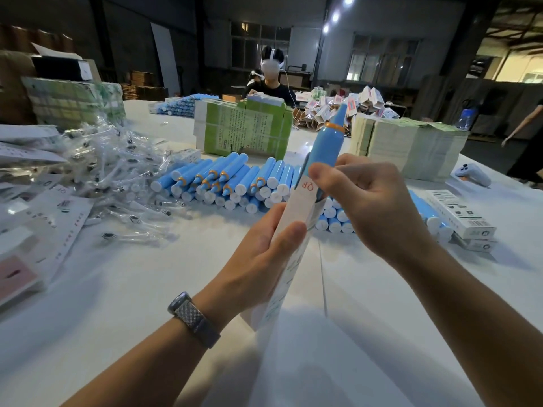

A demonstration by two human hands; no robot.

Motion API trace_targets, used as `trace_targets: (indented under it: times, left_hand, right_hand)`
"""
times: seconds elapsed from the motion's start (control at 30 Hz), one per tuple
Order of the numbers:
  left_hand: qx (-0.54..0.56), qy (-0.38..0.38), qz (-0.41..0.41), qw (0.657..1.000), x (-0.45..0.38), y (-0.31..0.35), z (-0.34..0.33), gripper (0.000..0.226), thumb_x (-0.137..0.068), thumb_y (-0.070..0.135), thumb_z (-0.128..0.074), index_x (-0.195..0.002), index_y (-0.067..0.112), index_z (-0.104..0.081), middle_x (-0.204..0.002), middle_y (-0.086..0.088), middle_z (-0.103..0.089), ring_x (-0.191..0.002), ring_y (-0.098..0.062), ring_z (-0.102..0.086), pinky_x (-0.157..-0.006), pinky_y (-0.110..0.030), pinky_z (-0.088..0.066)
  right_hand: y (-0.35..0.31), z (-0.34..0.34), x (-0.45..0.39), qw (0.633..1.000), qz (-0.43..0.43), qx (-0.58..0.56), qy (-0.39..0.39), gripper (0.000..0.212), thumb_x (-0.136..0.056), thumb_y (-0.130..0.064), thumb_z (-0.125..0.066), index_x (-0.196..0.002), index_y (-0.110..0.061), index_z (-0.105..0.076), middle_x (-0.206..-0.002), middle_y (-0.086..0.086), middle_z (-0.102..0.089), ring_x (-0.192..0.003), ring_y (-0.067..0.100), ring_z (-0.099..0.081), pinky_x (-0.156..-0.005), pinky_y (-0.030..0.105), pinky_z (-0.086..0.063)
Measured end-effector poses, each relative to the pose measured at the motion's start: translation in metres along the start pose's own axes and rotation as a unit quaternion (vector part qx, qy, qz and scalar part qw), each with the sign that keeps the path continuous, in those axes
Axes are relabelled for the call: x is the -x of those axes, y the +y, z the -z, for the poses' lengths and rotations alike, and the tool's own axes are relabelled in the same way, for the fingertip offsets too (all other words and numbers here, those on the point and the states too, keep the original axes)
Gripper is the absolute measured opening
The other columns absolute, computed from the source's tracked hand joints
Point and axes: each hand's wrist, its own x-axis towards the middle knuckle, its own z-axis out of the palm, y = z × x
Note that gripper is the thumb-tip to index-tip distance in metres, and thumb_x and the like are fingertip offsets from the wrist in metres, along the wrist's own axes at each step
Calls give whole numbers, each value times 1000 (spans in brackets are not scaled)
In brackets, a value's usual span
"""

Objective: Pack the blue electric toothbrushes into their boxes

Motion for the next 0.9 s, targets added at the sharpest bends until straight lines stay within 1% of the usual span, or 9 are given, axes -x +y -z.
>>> trace_targets:
  times: [0.17, 0.3, 0.33, 0.43, 0.5, 0.6, 0.67, 0.73, 0.9]
  left_hand:
    - [4, 15, 4, 1000, 1, 1, 1, 88, -62, 97, -45, -130, 41, -49, -127, 14, -63, -118, -8, -59, -88, -16, -53]
    - [6, 14, -2, 1000, 0, -1, 1, 91, -58, 99, -47, -132, 46, -47, -130, 13, -62, -121, -12, -59, -95, -31, -52]
    - [7, 13, -5, 1000, 0, -2, 2, 94, -57, 99, -49, -133, 45, -46, -132, 11, -62, -122, -13, -59, -96, -34, -52]
    - [14, 23, -3, 1000, 0, -2, 3, 96, -57, 96, -55, -132, 38, -51, -128, 1, -64, -119, -20, -61, -95, -40, -55]
    - [17, 36, -2, 999, 0, -1, 4, 85, -61, 92, -57, -124, 35, -57, -117, 4, -69, -108, -13, -65, -87, -31, -57]
    - [31, 31, -6, 999, 1, 1, 5, 51, -78, 66, -60, -118, 34, -60, -106, 18, -72, -98, 1, -67, -77, -13, -52]
    - [46, 13, 0, 999, 2, 2, 7, 35, -82, 57, -53, -115, 49, -62, -110, 21, -71, -103, 0, -67, -77, -9, -51]
    - [72, -6, 5, 997, 2, 3, 9, 32, -83, 56, -54, -114, 56, -61, -113, 18, -71, -107, -3, -67, -81, -13, -52]
    - [124, -29, 17, 992, -1, 1, 10, 35, -82, 47, -58, -113, 33, -62, -94, 5, -68, -90, -12, -64, -79, -27, -52]
  right_hand:
    - [3, 3, -2, 997, -13, -72, -23, 18, -83, -35, -57, -101, -34, -58, -86, -7, -73, -81, 3, -66, -66, 16, -48]
    - [-1, 0, 1, 997, 8, -76, -15, 11, -89, -32, -54, -88, -33, -65, -85, -8, -73, -83, 4, -66, -68, 15, -48]
    - [-2, -2, 2, 997, 15, -71, -9, 17, -90, -33, -53, -80, -31, -67, -81, -9, -72, -80, 7, -66, -67, 17, -50]
    - [-3, -7, 4, 998, 18, -61, -7, 25, -88, -34, -58, -69, -24, -71, -80, 2, -70, -81, 38, -63, -67, 53, -53]
    - [-2, -8, 5, 998, 17, -66, -12, 22, -85, -31, -61, -71, -19, -73, -84, 2, -68, -84, 37, -62, -69, 58, -51]
    - [-3, -9, 7, 997, 23, -70, -10, 13, -85, -28, -64, -75, -27, -72, -85, -4, -69, -90, 24, -66, -76, 55, -53]
    - [-2, -9, 7, 997, 34, -68, 2, 10, -84, -28, -65, -77, -33, -69, -85, -8, -69, -93, 21, -66, -81, 51, -53]
    - [0, -10, 8, 998, 66, -16, 12, 9, -85, -28, -65, -78, -33, -69, -84, -12, -68, -97, 17, -61, -84, 40, -50]
    - [4, -10, 10, 979, 168, 118, 16, 20, -91, -32, -60, -85, -20, -75, -89, -12, -67, -103, 21, -50, -88, 22, -36]
